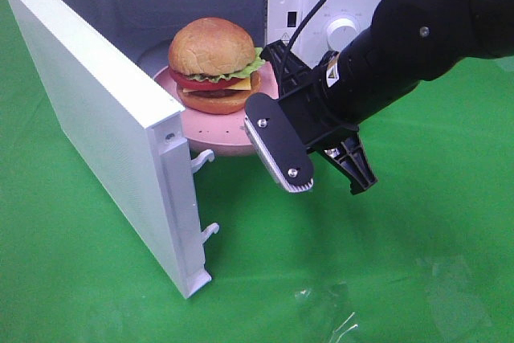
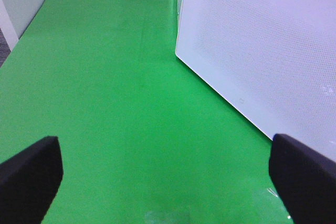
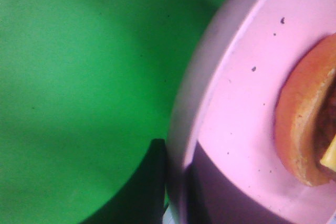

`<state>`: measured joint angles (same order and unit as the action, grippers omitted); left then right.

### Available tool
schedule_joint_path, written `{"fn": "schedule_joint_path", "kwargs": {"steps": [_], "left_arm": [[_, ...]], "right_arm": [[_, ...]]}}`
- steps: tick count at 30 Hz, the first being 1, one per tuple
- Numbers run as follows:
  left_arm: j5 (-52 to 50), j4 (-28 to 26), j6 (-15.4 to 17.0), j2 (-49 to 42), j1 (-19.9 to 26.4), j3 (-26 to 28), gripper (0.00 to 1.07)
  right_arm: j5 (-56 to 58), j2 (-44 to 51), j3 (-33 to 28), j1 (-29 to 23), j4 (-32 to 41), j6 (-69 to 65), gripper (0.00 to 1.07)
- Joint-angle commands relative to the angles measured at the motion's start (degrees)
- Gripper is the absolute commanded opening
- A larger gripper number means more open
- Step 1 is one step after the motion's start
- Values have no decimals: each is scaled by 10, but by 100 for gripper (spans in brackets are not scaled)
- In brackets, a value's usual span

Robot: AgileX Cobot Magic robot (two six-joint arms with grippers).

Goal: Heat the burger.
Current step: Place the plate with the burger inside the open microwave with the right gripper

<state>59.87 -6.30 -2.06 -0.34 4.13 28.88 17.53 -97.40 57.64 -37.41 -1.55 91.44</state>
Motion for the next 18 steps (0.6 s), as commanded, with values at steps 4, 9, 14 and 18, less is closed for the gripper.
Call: {"fn": "schedule_joint_path", "kwargs": {"steps": [4, 9, 14, 18], "left_arm": [[-1, -2, 0, -10, 0, 1, 101], [-1, -2, 0, -10, 0, 1, 101], [-1, -2, 0, -10, 0, 1, 101], [-1, -2, 0, -10, 0, 1, 101]], "right_arm": [[-28, -14, 37, 1, 1, -4, 0], [-26, -36, 64, 1, -1, -6, 0], [-20, -57, 89, 1, -1, -8, 0], [-14, -72, 107, 1, -3, -18, 0]]}}
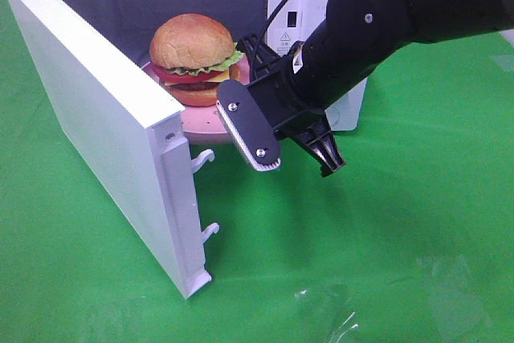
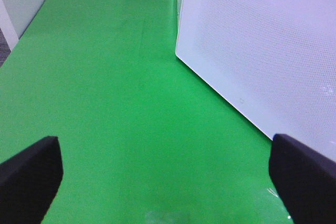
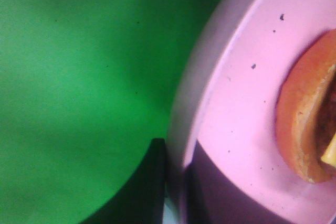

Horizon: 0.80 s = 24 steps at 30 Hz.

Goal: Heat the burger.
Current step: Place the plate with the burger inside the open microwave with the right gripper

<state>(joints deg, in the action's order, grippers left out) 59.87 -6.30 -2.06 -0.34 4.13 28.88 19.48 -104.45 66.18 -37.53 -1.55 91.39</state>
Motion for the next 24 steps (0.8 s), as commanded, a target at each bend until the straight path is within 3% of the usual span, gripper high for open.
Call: {"fn": "schedule_joint_path", "kwargs": {"steps": [1, 24], "left_arm": [[-1, -2, 0, -10, 0, 1, 101], [-1, -2, 0, -10, 0, 1, 101]], "right_arm": [[-34, -1, 22, 2, -3, -17, 0], [8, -85, 139, 2, -32, -87, 0]]}}
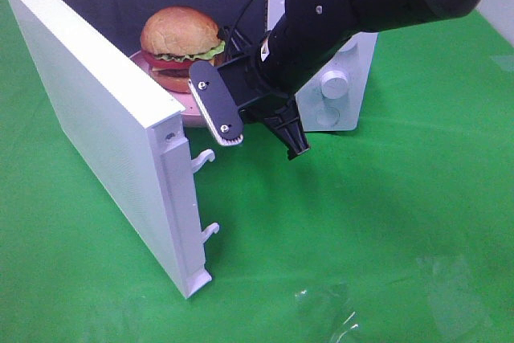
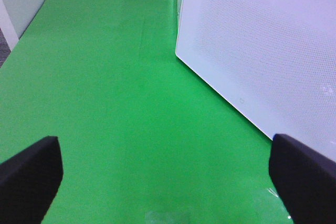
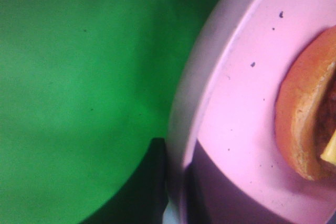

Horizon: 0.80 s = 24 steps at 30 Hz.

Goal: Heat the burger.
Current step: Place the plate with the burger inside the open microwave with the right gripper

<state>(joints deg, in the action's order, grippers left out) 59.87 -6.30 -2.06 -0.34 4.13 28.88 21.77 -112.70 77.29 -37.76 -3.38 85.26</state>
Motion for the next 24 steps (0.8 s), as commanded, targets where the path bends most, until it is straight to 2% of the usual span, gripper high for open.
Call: {"fn": "schedule_joint_path", "kwargs": {"steps": [1, 8, 12, 24], "left_arm": [[-1, -2, 0, -10, 0, 1, 101], [-1, -2, 0, -10, 0, 1, 101], [-1, -2, 0, -10, 0, 1, 101], [-1, -2, 0, -10, 0, 1, 101]], "right_arm": [[-15, -2, 28, 4, -13, -26, 0], [3, -34, 76, 4, -15, -34, 0], [39, -67, 125, 4, -40, -70, 0], [67, -110, 194, 4, -56, -99, 0]]}}
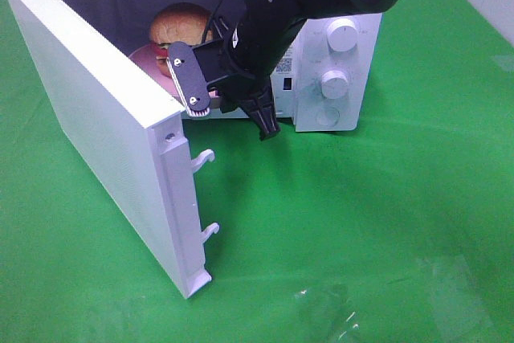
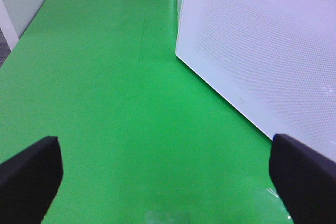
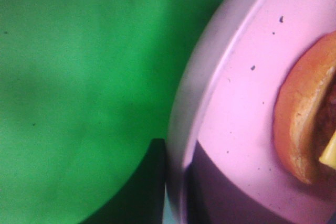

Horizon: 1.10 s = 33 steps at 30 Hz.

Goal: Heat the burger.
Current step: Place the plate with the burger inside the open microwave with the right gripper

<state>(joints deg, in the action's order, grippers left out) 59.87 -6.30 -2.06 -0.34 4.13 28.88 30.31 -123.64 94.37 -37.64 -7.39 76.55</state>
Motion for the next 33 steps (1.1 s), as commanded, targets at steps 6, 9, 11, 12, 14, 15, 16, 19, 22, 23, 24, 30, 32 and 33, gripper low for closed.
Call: {"fn": "schedule_joint_path", "kwargs": {"steps": [6, 9, 11, 12, 14, 15, 16, 19, 22, 23, 24, 30, 32, 33], "left_arm": [[-1, -1, 0, -10, 0, 1, 101], [-1, -1, 0, -10, 0, 1, 101], [-1, -1, 0, -10, 0, 1, 101], [-1, -1, 0, -10, 0, 1, 101], [-1, -1, 0, -10, 0, 1, 101], [-1, -1, 0, -10, 0, 1, 101], [-1, -1, 0, -10, 0, 1, 101], [-1, -1, 0, -10, 0, 1, 101], [-1, -1, 0, -10, 0, 1, 101], [-1, 0, 0, -10, 0, 1, 101], [-1, 0, 0, -10, 0, 1, 101], [-1, 1, 0, -10, 0, 1, 101], [-1, 1, 0, -10, 0, 1, 101], [-1, 1, 0, -10, 0, 1, 101]], "right_arm": [[-8, -29, 68, 3, -25, -33, 0], [1, -39, 83, 3, -32, -38, 0], [11, -49, 99, 3, -33, -46, 0], [14, -52, 105, 3, -33, -51, 0], [14, -59, 118, 3, -34, -54, 0], [14, -59, 118, 3, -34, -54, 0], [14, -66, 132, 3, -36, -54, 0], [20, -80, 156, 3, -45, -54, 0], [28, -88, 170, 3, -48, -54, 0], [29, -93, 176, 3, -48, -54, 0], [29, -93, 176, 3, -48, -54, 0], [26, -112, 207, 5, -49, -49, 0], [25, -116, 211, 5, -49, -49, 0], [25, -116, 211, 5, -49, -49, 0]]}}
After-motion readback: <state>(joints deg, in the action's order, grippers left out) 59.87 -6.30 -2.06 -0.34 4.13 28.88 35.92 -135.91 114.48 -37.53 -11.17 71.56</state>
